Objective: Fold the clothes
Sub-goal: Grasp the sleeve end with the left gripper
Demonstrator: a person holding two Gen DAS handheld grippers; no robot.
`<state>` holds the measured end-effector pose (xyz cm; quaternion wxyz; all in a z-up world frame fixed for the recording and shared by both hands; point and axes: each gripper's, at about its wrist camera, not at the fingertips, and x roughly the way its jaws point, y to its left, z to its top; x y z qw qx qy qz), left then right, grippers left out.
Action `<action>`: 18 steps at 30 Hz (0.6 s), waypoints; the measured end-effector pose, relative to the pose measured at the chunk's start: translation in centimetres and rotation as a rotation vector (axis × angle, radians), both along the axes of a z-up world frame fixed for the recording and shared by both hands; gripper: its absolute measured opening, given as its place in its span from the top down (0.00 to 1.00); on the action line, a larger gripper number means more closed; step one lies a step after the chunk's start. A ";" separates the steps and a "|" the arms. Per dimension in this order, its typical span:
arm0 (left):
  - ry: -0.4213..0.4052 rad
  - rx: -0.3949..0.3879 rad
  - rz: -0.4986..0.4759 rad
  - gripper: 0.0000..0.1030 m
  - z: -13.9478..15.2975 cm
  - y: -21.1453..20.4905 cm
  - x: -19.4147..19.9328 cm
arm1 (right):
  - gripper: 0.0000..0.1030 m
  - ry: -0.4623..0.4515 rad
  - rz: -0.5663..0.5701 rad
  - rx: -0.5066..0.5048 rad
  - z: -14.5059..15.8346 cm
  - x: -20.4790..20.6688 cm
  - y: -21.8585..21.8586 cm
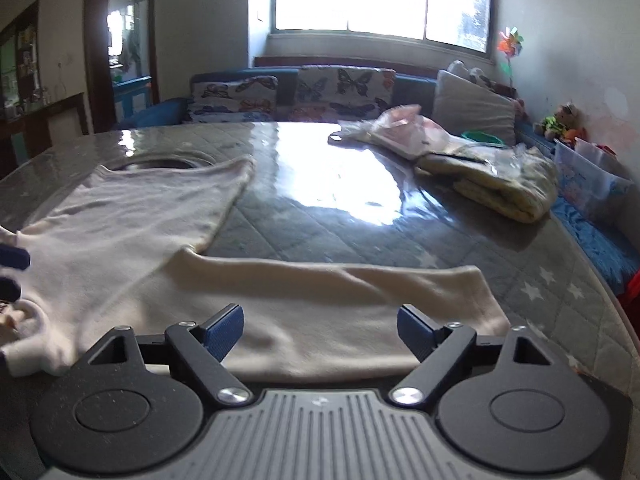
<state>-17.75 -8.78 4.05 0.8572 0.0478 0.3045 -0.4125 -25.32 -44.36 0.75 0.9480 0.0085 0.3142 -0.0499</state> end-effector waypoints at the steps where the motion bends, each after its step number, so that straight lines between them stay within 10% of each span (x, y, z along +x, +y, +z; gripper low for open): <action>1: -0.006 -0.002 0.066 0.50 0.2 1.6 0.4 | 0.16 -0.009 0.018 0.005 0.3 0.2 0.4; 12: -0.080 0.210 0.865 0.46 -1.3 17.2 6.0 | 0.09 -0.060 0.331 0.061 2.2 3.6 8.5; 18: 0.009 0.197 0.910 0.47 -2.7 19.4 8.8 | 0.09 -0.037 0.456 0.077 1.7 4.7 12.0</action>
